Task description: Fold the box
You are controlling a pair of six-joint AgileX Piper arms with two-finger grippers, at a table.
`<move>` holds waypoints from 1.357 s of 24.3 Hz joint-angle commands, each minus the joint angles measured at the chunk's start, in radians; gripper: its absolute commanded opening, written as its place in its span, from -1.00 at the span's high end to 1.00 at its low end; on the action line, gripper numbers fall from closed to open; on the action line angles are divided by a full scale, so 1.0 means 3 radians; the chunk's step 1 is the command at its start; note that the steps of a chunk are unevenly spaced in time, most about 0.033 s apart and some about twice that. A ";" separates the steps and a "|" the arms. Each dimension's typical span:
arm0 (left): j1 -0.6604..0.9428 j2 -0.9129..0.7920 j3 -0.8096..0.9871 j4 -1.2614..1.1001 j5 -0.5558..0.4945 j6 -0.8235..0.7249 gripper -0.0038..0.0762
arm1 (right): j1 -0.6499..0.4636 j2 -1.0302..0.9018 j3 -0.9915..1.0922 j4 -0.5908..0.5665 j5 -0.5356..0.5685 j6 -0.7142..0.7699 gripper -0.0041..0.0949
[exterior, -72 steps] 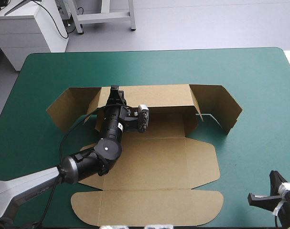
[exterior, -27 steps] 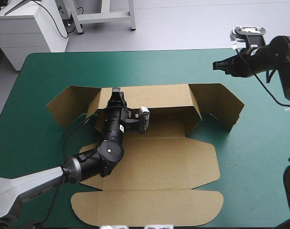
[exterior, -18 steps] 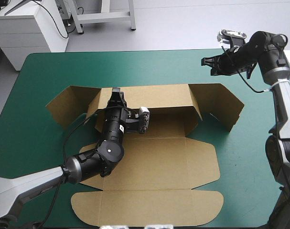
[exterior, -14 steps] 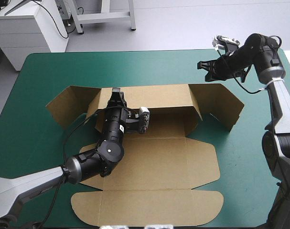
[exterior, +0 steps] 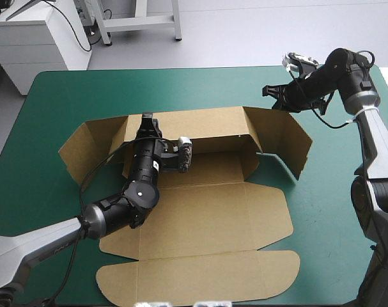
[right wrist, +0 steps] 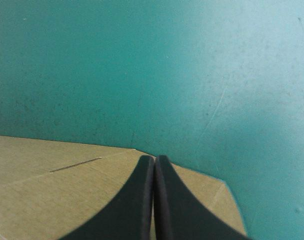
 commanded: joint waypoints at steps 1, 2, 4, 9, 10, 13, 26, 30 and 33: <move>0.0041 -0.0089 -0.0071 0.0054 0.0154 0.0022 0.92 | 0.0003 -0.0243 -0.0033 0.0083 0.0039 -0.0011 0.96; 0.0041 -0.0089 -0.0071 0.0054 0.0144 0.0022 0.92 | 0.0009 -0.0251 -0.0033 0.0090 0.0039 -0.0011 0.96; 0.0041 -0.0089 -0.0071 0.0054 0.0122 0.0022 0.92 | 0.0012 -0.0273 -0.0033 0.0104 0.0039 -0.0011 0.96; 0.0041 -0.0089 -0.0071 0.0054 0.0046 0.0022 0.92 | 0.0012 -0.0412 0.0154 0.0212 0.0039 0.0024 0.96; 0.0041 -0.0089 -0.0071 0.0054 0.0046 0.0022 0.92 | 0.0012 -0.0450 0.0221 0.0240 0.0039 0.0024 0.96; 0.0041 -0.0089 -0.0071 0.0054 0.0034 0.0022 0.92 | 0.0018 -0.0631 0.0553 0.0259 0.0039 -0.0083 0.96; 0.0041 -0.0089 -0.0071 0.0054 -0.0051 0.0044 0.92 | 0.0018 -0.1518 0.2116 0.0856 -0.0886 -0.0960 0.96; 0.0041 -0.0089 -0.0071 0.0054 -0.0056 0.0044 0.92 | 0.0018 -0.1731 0.2643 0.1425 -0.1213 -0.1709 0.96; 0.0041 -0.0089 -0.0071 0.0054 -0.0067 0.0044 0.92 | 0.0018 -0.1850 0.2954 0.1724 -0.1334 -0.2250 0.96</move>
